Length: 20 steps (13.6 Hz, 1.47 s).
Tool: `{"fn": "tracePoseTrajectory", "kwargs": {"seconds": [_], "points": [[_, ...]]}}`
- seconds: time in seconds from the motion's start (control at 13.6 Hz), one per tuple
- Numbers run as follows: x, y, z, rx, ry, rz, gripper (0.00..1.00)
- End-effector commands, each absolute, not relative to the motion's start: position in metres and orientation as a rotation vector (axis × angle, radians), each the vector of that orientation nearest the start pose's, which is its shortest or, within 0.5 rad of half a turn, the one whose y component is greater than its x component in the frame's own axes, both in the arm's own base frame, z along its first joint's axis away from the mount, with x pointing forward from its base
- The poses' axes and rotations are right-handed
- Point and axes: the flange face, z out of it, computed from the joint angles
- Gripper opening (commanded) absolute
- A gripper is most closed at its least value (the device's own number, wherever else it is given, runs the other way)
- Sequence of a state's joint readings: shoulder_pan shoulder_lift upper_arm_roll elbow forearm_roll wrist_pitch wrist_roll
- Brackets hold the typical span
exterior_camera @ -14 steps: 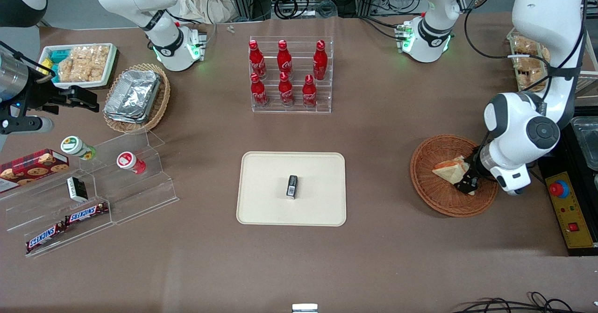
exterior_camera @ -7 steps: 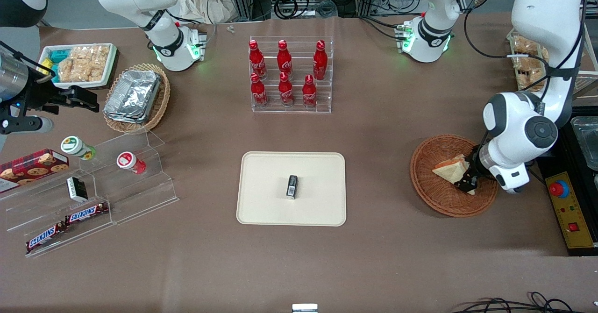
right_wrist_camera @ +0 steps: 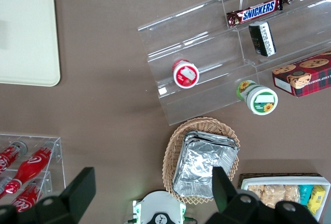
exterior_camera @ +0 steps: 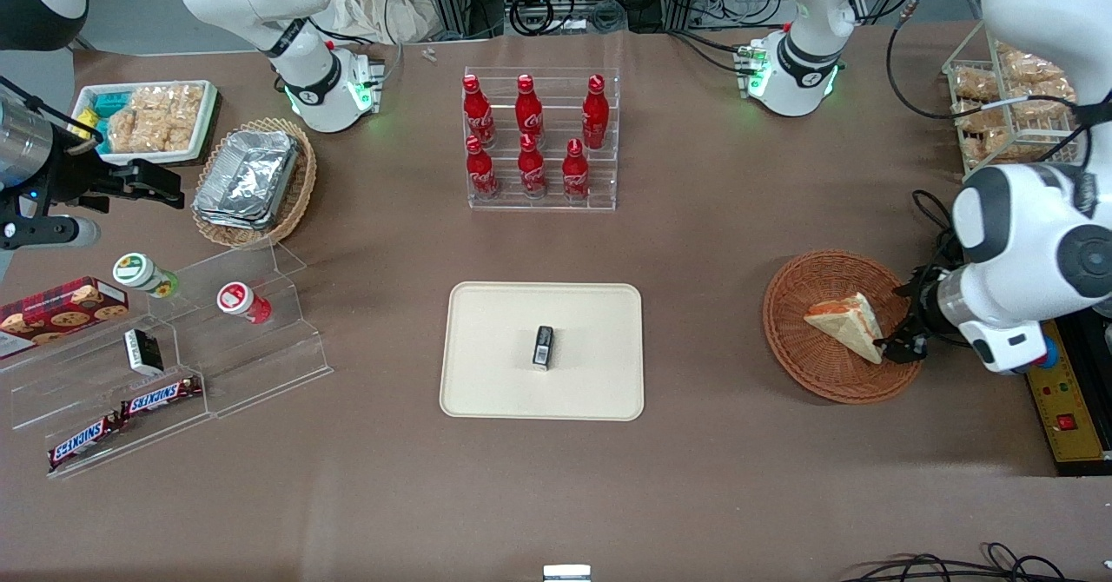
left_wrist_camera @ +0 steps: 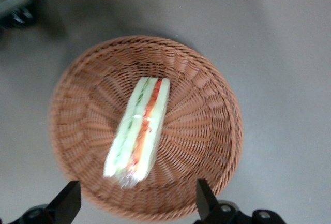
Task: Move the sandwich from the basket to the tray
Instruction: 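Close the left gripper on the sandwich and lift it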
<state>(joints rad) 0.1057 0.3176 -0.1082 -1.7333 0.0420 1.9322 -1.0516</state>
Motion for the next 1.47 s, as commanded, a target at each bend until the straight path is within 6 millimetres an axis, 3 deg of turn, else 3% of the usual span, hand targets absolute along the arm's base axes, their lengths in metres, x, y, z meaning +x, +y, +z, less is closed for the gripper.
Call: {"fn": "tracePoseTrajectory", "kwargs": {"seconds": [0.0, 0.22, 0.51, 0.66, 0.81, 1.1, 1.17, 1.25, 1.39], "points": [[0.630, 0.005, 0.422, -2.770, -1.301, 0.208, 1.00], [0.624, 0.004, 0.396, -2.770, -1.304, 0.223, 1.00], [0.583, 0.002, 0.311, -2.794, -1.422, 0.050, 1.00], [0.566, 0.002, 0.280, -2.796, -1.456, 0.006, 1.00], [0.557, 0.012, 0.260, -2.780, -1.491, 0.005, 1.00], [0.555, 0.012, 0.241, -2.773, -1.488, 0.042, 0.99], [0.556, 0.012, 0.241, -2.773, -1.491, 0.041, 0.62], [0.557, 0.012, 0.241, -2.773, -1.491, 0.038, 0.01], [0.559, 0.011, 0.241, -2.755, -1.528, 0.034, 0.00]]}}
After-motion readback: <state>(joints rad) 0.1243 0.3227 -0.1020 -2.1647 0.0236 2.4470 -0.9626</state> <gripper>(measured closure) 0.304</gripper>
